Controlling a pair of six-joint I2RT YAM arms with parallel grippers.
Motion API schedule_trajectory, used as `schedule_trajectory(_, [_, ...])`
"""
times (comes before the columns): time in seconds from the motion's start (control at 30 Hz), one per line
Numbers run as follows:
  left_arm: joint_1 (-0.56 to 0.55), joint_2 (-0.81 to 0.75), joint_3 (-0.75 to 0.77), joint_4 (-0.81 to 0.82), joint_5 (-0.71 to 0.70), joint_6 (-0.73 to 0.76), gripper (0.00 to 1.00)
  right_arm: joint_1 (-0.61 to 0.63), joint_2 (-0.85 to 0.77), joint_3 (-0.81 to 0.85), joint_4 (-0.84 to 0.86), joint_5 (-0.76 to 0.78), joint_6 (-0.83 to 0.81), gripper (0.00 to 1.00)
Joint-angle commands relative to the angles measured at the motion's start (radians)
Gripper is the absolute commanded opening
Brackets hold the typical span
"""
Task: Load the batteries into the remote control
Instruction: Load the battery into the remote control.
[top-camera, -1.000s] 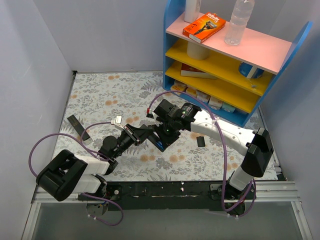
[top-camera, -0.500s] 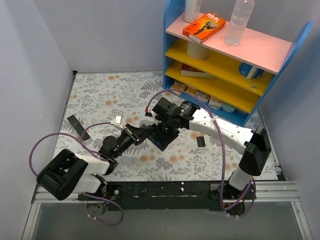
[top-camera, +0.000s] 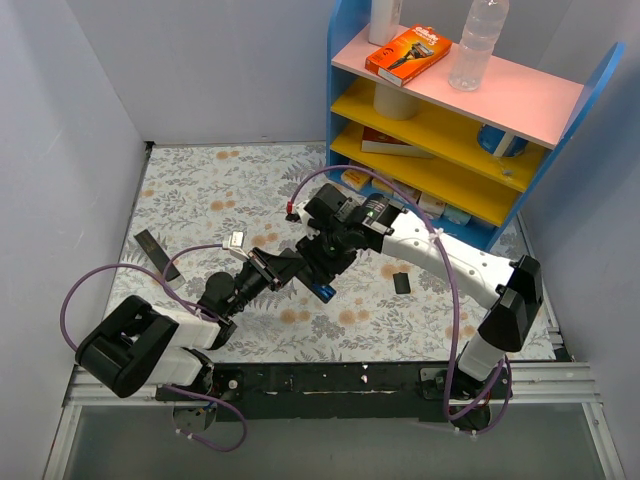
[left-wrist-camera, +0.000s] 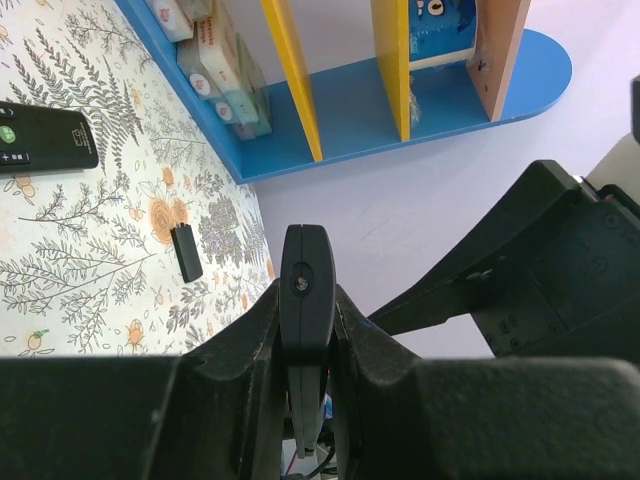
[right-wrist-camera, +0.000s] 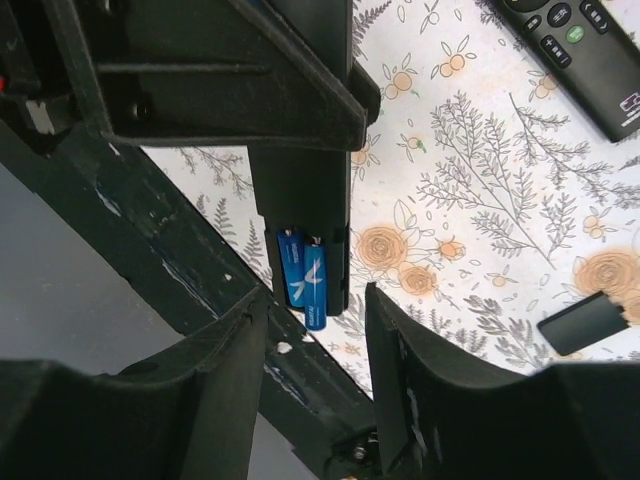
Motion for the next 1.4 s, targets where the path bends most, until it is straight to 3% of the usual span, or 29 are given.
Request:
schedule_trajectory(0.0, [-0.005, -0.030, 0.017, 0.030, 0.019, -0.087, 0.00, 0.001, -0.096, 0.016, 0.002, 0.001, -0.196, 0.51])
schedule_trajectory(0.23, [-0.005, -0.100, 0.037, -0.074, 0.047, -0.099, 0.00, 0.001, -0.319, -0.203, 0.116, -0.093, -0.619, 0.48])
schedule_trajectory(0.47, [-0.006, -0.163, 0.072, -0.185, 0.077, -0.113, 0.00, 0.018, -0.415, -0.308, 0.163, -0.160, -0.828, 0.45])
schedule_trajectory(0.73, [-0.006, -0.199, 0.105, -0.258, 0.090, -0.121, 0.00, 0.052, -0.397, -0.317, 0.159, -0.146, -0.905, 0.42])
schedule_trajectory(0.97, [-0.006, -0.196, 0.137, -0.294, 0.100, -0.132, 0.00, 0.072, -0.377, -0.329, 0.179, -0.148, -0.910, 0.32])
schedule_trajectory(1.37, [-0.006, -0.187, 0.169, -0.314, 0.117, -0.158, 0.00, 0.081, -0.366, -0.351, 0.171, -0.143, -0.907, 0.33])
